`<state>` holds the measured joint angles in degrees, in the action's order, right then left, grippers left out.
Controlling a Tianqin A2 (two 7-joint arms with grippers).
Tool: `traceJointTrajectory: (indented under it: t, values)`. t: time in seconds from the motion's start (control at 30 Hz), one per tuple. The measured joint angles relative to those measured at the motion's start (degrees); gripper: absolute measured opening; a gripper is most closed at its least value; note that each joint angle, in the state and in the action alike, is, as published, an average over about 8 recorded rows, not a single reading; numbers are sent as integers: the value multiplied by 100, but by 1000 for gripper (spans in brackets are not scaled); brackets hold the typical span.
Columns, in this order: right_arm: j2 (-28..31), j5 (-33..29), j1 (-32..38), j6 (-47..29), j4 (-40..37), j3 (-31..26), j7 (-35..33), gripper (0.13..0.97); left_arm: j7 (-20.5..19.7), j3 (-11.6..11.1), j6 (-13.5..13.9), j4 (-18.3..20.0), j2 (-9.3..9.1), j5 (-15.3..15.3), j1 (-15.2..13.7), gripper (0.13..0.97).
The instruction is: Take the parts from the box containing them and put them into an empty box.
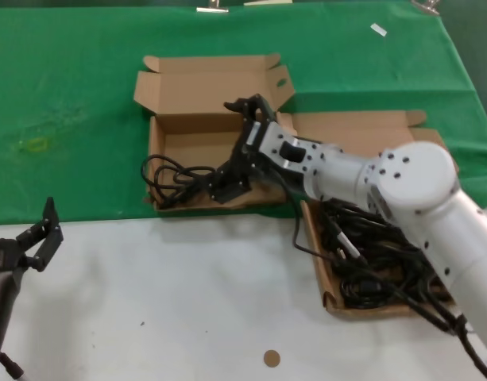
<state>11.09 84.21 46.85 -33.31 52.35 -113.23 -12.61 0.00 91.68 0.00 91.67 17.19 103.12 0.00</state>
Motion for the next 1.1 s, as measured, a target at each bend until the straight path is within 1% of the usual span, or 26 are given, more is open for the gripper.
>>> traceJointTrajectory:
  t: [0.07,0.1,0.37,0.4,0.67,0.8,1.1]
  values:
    - [26,81,-201,143,168,92,54,956,0,0,0,0,0,0,0,561]
    - [40,124,-306,218,257,141,83,957,0,0,0,0,0,0,0,561]
    - [144,444,-1109,783,924,508,297,966,0,0,0,0,0,1,0,767]
    - [157,487,-1211,858,1013,557,325,966,0,0,0,0,0,1,0,767]
    - [262,812,-2015,1430,1691,927,542,966,-2,0,0,0,0,1,0,900]
    - [315,975,-2420,1717,2030,1113,650,966,-2,0,0,0,0,1,0,900]
    - [433,1343,-3326,2364,2791,1530,895,966,-1,0,0,0,0,2,0,962]
